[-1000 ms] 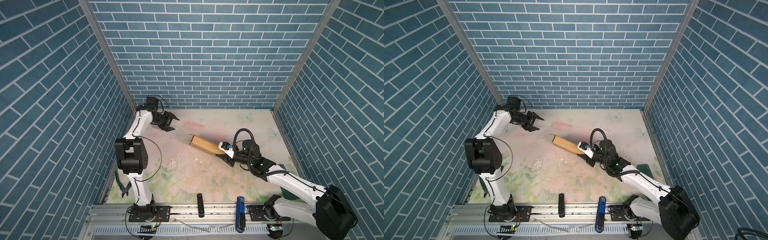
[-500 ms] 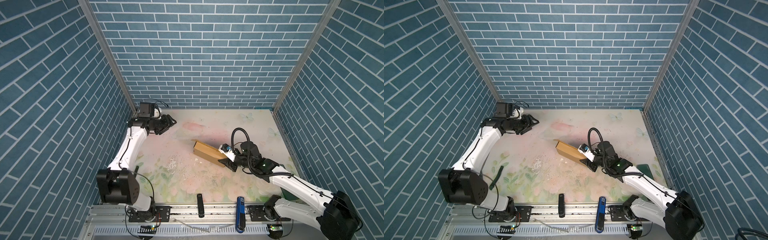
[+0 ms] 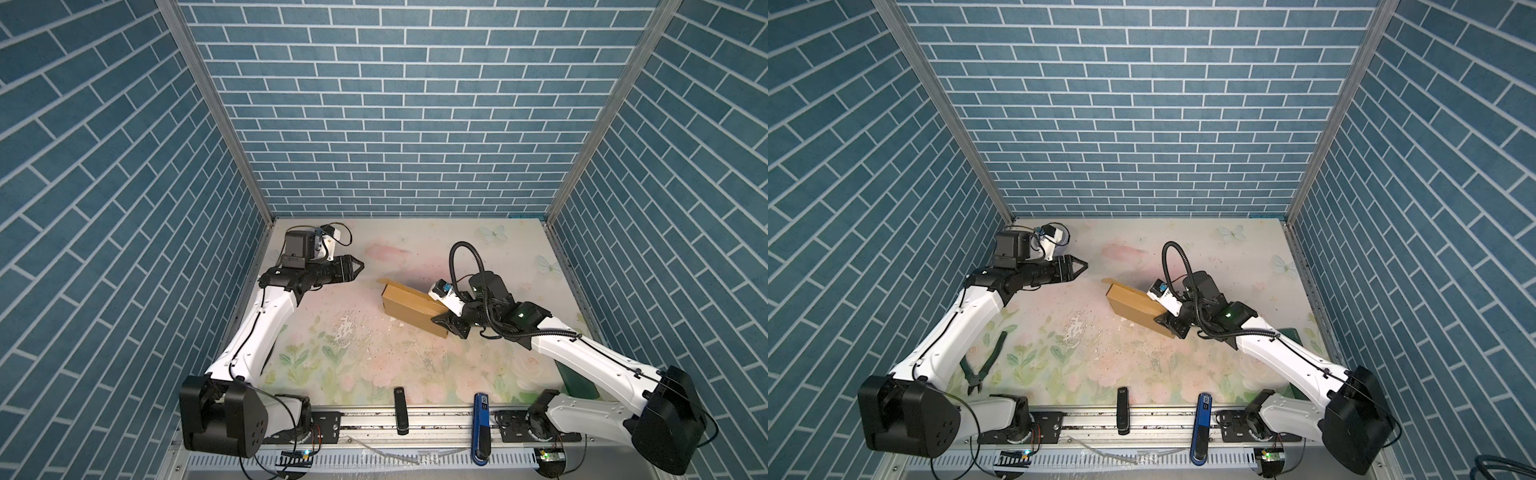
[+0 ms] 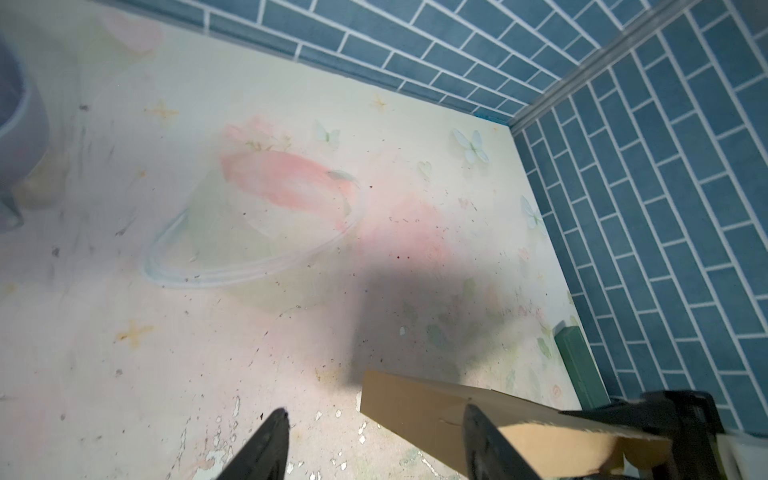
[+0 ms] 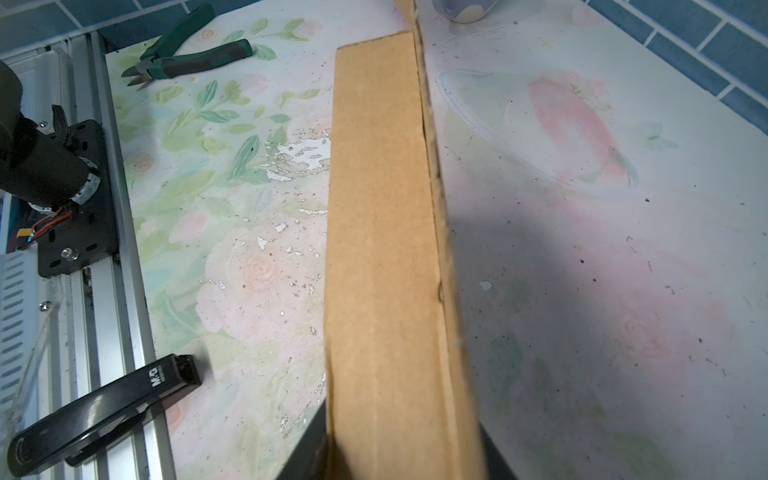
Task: Fold the paper box
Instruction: 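Open the left gripper and pull it back while the right holds the box, then move the open left gripper to the box end nearest it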
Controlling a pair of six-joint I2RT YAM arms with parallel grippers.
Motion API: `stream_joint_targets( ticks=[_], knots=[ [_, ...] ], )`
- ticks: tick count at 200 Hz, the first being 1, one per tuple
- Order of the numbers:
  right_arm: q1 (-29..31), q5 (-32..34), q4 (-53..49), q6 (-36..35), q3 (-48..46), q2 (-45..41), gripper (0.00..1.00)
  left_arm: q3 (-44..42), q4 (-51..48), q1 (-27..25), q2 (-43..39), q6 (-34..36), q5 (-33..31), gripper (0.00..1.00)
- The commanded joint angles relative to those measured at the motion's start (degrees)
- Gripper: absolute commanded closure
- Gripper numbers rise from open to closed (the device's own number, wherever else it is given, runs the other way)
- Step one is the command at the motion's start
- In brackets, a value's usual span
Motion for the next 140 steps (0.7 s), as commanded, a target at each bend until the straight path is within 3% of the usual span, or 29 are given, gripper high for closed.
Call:
stream_joint_targets(
  ticks=[1, 24, 85, 140],
  knots=[
    [0.4, -2.6, -3.5, 0.6, 3.6, 1.5, 0.73, -1.5, 2.4, -0.3, -2.2, 5.6, 3.3, 0.33],
    [0.4, -3.0, -3.9, 0.6, 4.1, 2.5, 0.73, -2.5, 1.5, -0.9, -2.9, 8.9, 5.2, 0.33],
    [0.5, -3.9, -3.9, 0.7, 4.7, 2.4, 0.73, 0.4, -5.4, -6.6, 0.0, 14.7, 1.4, 0.35],
    [0.5, -4.4, -3.9, 0.5, 4.6, 2.6, 0.73, 2.6, -11.0, -8.1, 0.3, 20.2, -0.3, 0.38]
  ],
)
